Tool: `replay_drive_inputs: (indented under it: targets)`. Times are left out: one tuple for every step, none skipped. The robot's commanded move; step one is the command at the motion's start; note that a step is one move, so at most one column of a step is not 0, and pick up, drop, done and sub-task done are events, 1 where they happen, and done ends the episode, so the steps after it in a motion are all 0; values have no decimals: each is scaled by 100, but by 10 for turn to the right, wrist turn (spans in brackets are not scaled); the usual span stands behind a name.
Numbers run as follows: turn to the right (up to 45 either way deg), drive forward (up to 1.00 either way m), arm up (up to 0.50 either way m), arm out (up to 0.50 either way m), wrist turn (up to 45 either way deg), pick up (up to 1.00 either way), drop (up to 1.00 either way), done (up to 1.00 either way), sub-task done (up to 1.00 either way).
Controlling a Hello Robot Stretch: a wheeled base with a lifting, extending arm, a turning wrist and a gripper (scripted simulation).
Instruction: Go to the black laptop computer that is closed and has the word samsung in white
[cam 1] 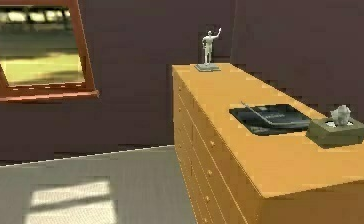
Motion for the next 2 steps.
replay_drive_inputs:
  targets:
    - [240,0,0,0,0,0,0,0,0]
    - [0,0,0,0,0,0,0,100,0]
